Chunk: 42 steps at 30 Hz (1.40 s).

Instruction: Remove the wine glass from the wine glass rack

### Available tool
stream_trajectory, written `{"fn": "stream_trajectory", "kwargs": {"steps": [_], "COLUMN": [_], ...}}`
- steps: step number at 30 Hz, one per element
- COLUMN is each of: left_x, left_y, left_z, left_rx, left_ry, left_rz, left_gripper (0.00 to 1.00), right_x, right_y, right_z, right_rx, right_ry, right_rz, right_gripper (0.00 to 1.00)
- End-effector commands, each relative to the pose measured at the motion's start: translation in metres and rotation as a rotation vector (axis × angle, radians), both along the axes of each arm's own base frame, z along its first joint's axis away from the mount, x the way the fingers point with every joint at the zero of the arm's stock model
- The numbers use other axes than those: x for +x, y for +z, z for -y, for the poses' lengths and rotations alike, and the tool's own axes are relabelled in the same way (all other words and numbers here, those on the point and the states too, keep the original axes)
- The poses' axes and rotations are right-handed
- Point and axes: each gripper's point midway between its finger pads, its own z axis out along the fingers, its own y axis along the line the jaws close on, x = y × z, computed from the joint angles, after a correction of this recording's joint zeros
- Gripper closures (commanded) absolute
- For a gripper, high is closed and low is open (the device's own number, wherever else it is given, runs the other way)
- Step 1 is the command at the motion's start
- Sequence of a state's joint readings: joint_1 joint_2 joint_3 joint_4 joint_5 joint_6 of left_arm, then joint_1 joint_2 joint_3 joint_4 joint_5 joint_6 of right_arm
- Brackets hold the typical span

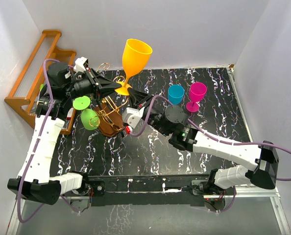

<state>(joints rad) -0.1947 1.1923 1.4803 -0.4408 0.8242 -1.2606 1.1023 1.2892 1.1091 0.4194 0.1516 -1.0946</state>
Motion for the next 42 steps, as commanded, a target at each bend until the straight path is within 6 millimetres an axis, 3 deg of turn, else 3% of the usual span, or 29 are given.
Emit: {"fn": "stream_trajectory", "kwargs": {"steps": [1, 3, 6, 12, 16, 18, 21, 22, 25, 28, 29, 31, 32, 34, 38, 42], "left_x": [-0.01, -0.008, -0.003, 0.002, 0.003, 0.003, 0.004, 0.004, 0.004, 0.005, 0.005, 0.006, 0.005, 0.005, 0.005, 0.004], "left_y": [0.0, -0.002, 0.003, 0.022, 0.023, 0.019, 0.01, 0.007, 0.002, 0.001, 0.0, 0.0, -0.001, -0.002, -0.002, -0.003], "left_z": [0.003, 0.0, -0.01, -0.038, -0.055, -0.058, -0.058, -0.058, -0.061, -0.065, -0.066, -0.067, -0.067, -0.067, -0.068, -0.068], "left_rx": [-0.014, 0.0, 0.047, 0.133, 0.19, 0.211, 0.243, 0.259, 0.316, 0.357, 0.37, 0.388, 0.395, 0.404, 0.415, 0.43], "left_ry": [-0.044, -0.012, 0.079, 0.286, 0.392, 0.406, 0.387, 0.38, 0.377, 0.381, 0.38, 0.374, 0.37, 0.368, 0.367, 0.355], "left_rz": [0.022, 0.031, 0.1, 0.272, 0.337, 0.353, 0.36, 0.36, 0.377, 0.396, 0.397, 0.406, 0.407, 0.41, 0.414, 0.416], "left_gripper": [1.0, 1.0, 1.0, 1.0, 1.0, 1.0, 1.0, 1.0, 1.0, 1.0, 1.0, 1.0, 1.0, 1.0, 1.0, 1.0], "right_x": [-0.006, -0.004, -0.005, -0.01, -0.008, -0.004, 0.009, 0.019, 0.059, 0.079, 0.078, 0.061, 0.054, 0.042, 0.022, 0.018], "right_y": [0.043, 0.039, 0.022, -0.027, -0.058, -0.067, -0.066, -0.066, -0.056, -0.03, -0.015, 0.019, 0.035, 0.062, 0.096, 0.101], "right_z": [0.018, 0.026, 0.045, 0.104, 0.132, 0.139, 0.143, 0.145, 0.153, 0.153, 0.147, 0.125, 0.117, 0.106, 0.095, 0.086], "right_rx": [0.162, 0.188, 0.218, 0.348, 0.442, 0.489, 0.572, 0.594, 0.684, 0.699, 0.685, 0.631, 0.614, 0.599, 0.574, 0.544], "right_ry": [-0.025, -0.047, -0.081, -0.204, -0.341, -0.414, -0.496, -0.511, -0.446, -0.262, -0.161, 0.078, 0.163, 0.294, 0.469, 0.547], "right_rz": [0.035, -0.013, -0.125, -0.426, -0.619, -0.693, -0.812, -0.867, -1.097, -1.287, -1.325, -1.383, -1.393, -1.396, -1.396, -1.439], "right_gripper": [0.88, 0.72, 0.59, 0.56, 0.56, 0.62, 0.88, 0.92, 0.92, 0.92, 0.9, 0.62, 0.54, 0.43, 0.4, 0.4]}}
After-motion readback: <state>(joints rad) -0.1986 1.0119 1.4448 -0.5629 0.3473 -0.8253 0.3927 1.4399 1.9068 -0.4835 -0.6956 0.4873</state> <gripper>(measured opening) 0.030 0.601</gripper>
